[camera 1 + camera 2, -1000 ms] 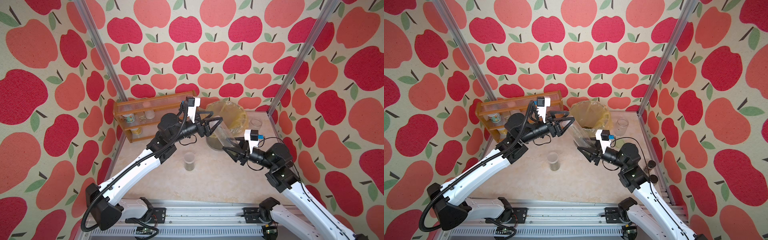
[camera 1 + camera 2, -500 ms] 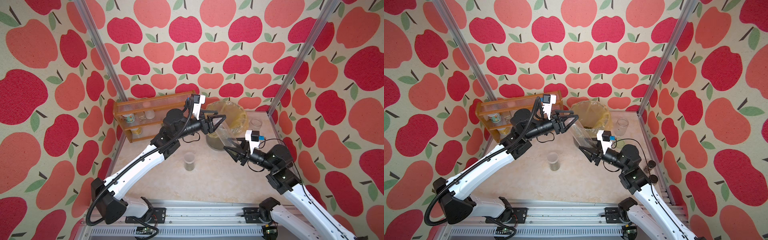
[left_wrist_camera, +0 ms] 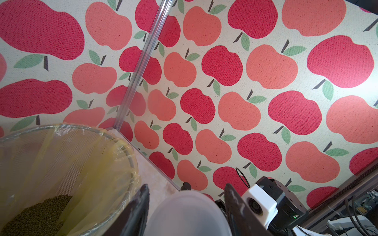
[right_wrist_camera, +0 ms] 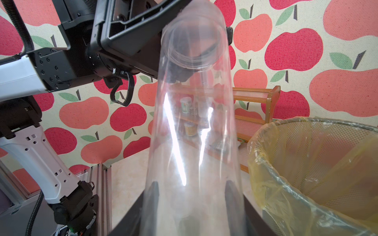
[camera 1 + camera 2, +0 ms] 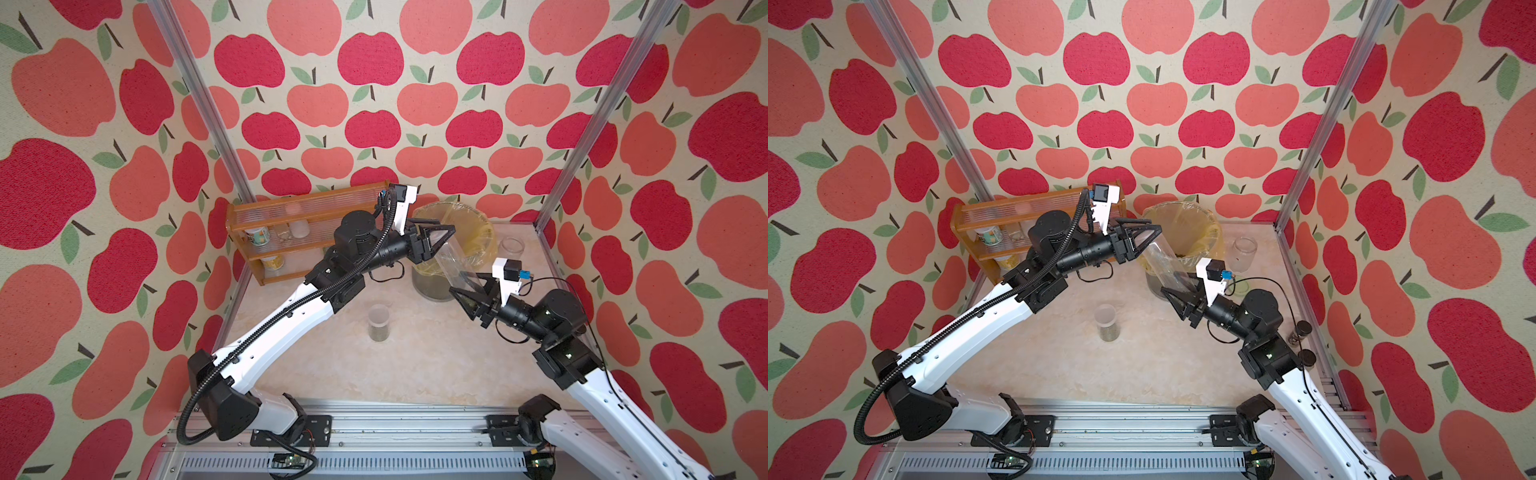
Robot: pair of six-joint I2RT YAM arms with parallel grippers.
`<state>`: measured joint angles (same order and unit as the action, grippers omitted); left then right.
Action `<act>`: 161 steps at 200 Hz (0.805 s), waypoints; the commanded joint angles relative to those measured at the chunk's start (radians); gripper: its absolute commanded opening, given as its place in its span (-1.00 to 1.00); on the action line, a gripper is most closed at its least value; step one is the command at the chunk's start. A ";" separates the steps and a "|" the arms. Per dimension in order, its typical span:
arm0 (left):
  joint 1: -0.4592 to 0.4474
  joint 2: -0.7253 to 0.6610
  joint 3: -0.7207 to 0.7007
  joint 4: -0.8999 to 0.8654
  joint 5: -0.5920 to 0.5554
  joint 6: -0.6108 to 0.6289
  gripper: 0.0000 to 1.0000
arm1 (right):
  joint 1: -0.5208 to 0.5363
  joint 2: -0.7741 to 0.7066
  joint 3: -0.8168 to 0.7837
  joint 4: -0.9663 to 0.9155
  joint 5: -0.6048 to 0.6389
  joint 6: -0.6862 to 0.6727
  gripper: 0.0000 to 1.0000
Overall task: Empty moldy mung beans from jars
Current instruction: Unscrew the lid from the jar.
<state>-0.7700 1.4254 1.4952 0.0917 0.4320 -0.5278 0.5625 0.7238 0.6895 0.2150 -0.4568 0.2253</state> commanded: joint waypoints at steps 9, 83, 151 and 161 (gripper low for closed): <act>-0.020 0.038 0.082 -0.124 -0.060 0.015 0.05 | 0.000 -0.002 0.037 0.019 0.038 -0.049 -0.13; -0.040 0.139 0.309 -0.428 -0.197 -0.026 -0.04 | 0.005 0.064 0.111 -0.087 0.191 -0.149 -0.17; -0.032 0.154 0.374 -0.531 -0.282 -0.044 -0.03 | 0.005 0.059 0.106 -0.112 0.307 -0.188 -0.18; -0.031 0.161 0.387 -0.546 -0.282 -0.044 -0.03 | 0.005 0.056 0.105 -0.114 0.314 -0.193 -0.18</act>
<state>-0.7986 1.5803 1.8351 -0.3538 0.1932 -0.5762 0.5762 0.7914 0.7650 0.1066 -0.2737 0.0525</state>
